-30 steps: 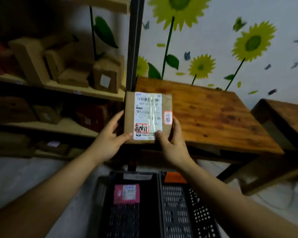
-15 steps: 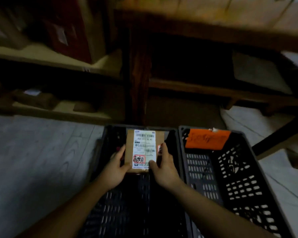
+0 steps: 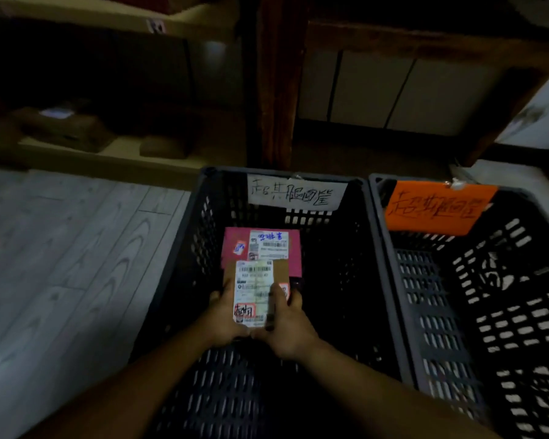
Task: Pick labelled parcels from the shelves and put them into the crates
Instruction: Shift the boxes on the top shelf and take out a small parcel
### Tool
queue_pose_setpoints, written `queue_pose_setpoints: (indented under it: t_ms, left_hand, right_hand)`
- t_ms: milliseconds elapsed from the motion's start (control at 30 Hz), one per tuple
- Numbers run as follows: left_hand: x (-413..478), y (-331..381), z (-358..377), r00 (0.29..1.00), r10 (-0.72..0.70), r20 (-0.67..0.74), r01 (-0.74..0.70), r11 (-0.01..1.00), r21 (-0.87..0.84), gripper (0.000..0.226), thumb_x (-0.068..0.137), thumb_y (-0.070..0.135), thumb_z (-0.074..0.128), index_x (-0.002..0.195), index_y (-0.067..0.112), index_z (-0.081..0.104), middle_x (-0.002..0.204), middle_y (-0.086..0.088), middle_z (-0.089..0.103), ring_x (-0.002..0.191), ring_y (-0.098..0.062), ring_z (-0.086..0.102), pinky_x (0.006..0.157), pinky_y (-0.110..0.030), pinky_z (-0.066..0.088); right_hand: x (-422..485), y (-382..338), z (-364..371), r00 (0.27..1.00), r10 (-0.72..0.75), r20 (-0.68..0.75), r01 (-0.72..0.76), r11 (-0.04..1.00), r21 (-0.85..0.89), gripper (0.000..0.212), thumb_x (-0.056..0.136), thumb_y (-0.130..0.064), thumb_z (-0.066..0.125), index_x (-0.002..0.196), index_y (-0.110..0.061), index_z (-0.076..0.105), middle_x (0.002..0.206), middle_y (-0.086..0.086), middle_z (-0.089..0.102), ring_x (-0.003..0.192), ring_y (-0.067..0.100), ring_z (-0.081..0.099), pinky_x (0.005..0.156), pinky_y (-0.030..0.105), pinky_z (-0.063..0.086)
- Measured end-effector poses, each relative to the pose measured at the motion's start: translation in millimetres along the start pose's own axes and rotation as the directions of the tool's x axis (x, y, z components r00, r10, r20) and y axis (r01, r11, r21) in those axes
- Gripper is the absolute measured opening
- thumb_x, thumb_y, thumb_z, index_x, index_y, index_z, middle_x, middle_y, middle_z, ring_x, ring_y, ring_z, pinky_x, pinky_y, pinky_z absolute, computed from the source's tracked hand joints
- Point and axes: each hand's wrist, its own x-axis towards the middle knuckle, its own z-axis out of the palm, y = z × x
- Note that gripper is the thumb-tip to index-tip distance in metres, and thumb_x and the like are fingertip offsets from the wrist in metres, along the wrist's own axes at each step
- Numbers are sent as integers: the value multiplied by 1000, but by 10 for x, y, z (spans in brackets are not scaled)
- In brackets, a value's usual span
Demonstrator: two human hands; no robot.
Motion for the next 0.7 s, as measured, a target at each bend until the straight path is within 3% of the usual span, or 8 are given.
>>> queue_pose_setpoints:
  t_ms: [67,200,300,400,533,633,700]
  left_hand:
    - [-114,-13,89,997,-75,27,73,994,75,122,61,10,86,148,37,5,143,-13,33,131,-30,42,102,-31,42]
    - [-124,-139,198,974,-226,-1,212,914,346,110,75,21,77,151,20,-3,157,-13,1,142,-32,20,112,-37,25]
    - [-82,-295,302,979,-201,26,173,894,414,102,78,25,74,152,20,3,158,-12,-1,145,-31,13,116,-39,18]
    - [-3,-430,302,987,-152,43,119,895,431,93,85,22,68,151,15,3,157,-13,-11,146,-29,0,115,-27,7]
    - [119,-441,229,994,-94,-58,108,709,697,82,92,41,51,151,11,3,158,-15,-6,145,-31,-11,117,-39,-1]
    - [149,-364,207,993,-100,-67,115,637,763,75,94,33,47,150,8,4,158,-15,-2,146,-31,-6,118,-42,0]
    - [80,-270,182,988,-141,-67,143,648,748,74,93,26,49,150,9,3,158,-15,-5,146,-32,-7,118,-40,1]
  right_hand:
    - [-35,53,160,999,39,32,-39,999,-11,105,84,-46,69,154,-26,-6,152,15,4,131,36,42,108,35,39]
    - [61,159,465,993,87,76,-85,996,-32,96,89,-36,65,155,-26,-3,152,18,8,127,39,47,107,37,40]
    - [157,278,663,987,118,109,-116,993,-20,94,91,-31,62,155,-27,-7,156,20,-1,130,40,44,108,37,39]
    - [258,343,744,989,112,98,-112,994,-2,92,93,-31,59,155,-28,-8,159,15,-7,133,37,42,108,35,36]
    - [465,276,747,997,51,61,-52,999,8,88,92,-26,56,155,-28,-6,160,9,-14,138,34,38,111,36,36]
    - [555,200,705,989,73,131,-69,997,-35,91,93,-28,57,154,-28,-11,159,10,-23,142,34,32,112,37,34]
    - [491,113,573,980,110,168,-98,992,-79,90,93,-33,57,154,-28,-9,160,14,-22,146,36,20,115,38,29]
